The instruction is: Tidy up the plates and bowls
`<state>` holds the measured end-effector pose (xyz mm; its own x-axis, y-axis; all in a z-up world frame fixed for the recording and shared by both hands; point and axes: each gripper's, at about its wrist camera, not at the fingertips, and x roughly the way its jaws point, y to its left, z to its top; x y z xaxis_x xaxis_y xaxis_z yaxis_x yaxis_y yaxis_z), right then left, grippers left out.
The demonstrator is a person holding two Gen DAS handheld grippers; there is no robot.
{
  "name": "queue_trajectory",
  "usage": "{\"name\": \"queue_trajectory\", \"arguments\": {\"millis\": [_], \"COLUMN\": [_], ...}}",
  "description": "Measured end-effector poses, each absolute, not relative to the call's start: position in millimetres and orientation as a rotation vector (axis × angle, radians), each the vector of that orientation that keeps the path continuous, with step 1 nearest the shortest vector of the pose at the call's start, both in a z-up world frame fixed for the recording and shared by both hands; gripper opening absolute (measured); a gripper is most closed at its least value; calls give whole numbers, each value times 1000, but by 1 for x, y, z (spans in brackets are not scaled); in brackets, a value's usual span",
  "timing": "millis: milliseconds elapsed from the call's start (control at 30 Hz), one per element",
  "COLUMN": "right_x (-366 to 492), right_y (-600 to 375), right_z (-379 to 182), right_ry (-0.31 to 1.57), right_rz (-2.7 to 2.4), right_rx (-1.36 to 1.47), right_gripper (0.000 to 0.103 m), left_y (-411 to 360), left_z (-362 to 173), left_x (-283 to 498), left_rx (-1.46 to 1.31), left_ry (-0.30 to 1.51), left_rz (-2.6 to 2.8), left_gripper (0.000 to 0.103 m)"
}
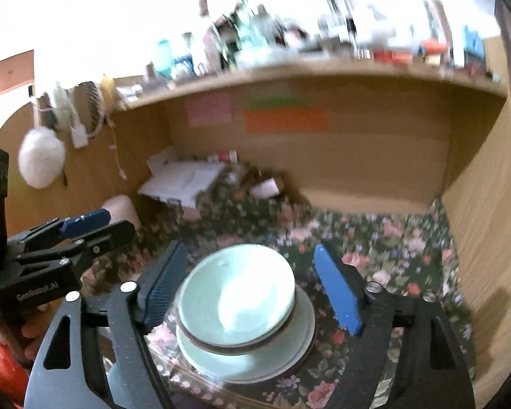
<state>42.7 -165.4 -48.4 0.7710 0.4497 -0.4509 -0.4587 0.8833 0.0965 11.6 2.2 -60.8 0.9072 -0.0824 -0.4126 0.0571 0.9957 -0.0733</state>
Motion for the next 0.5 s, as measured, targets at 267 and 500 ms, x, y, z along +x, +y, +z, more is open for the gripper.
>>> {"name": "queue_trajectory", "arguments": {"millis": [267, 500], "right_x": [16, 0], "right_y": [-169, -174], "right_z": [-33, -28], "right_ry": [377, 310], "right_rz": [502, 474], "right_rx": [-8, -3], "right_gripper": [90, 103], "left_y": [-10, -10], "left_z": [-36, -35], "left_x": [-30, -41], "left_rx": [-34, -38], "left_ry": [277, 225], "left_rz": [-66, -51], "left_gripper": [89, 99]}}
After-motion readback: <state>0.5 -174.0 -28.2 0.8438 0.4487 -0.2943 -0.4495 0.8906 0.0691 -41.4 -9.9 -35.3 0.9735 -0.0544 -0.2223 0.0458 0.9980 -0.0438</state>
